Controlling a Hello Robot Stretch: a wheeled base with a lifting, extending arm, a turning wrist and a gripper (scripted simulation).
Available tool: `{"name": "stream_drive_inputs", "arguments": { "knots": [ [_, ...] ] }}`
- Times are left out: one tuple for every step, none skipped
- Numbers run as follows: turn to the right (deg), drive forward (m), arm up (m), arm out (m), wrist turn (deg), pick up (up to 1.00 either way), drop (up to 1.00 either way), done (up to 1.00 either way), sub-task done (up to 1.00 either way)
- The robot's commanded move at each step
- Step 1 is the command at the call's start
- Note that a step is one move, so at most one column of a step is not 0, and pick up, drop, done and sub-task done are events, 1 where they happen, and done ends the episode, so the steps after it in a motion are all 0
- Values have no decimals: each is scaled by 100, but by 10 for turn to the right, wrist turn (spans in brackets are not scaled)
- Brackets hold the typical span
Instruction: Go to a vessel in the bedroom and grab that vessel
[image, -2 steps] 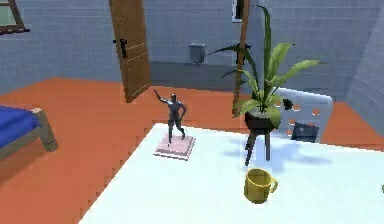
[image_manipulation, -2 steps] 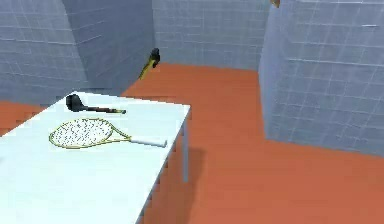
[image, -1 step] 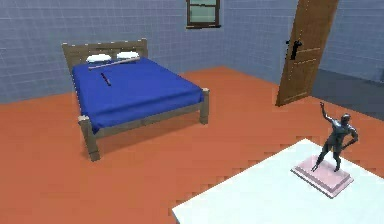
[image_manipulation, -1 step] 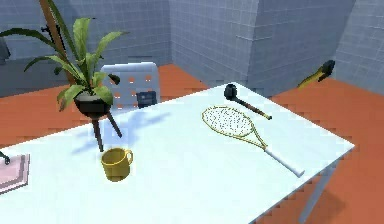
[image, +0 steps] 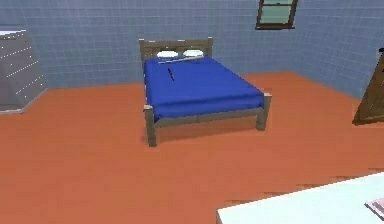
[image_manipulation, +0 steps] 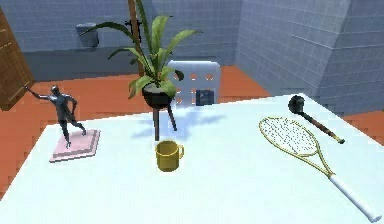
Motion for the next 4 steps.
{"name": "stream_drive_inputs", "arguments": {
  "knots": [
    [0,0,50,0,0,0,0,0,0],
    [0,0,32,0,0,0,0,0,0],
    [0,0,0,32,0,0,0,0,0],
    [0,0,0,0,450,0,0,0,0]
  ]
}}
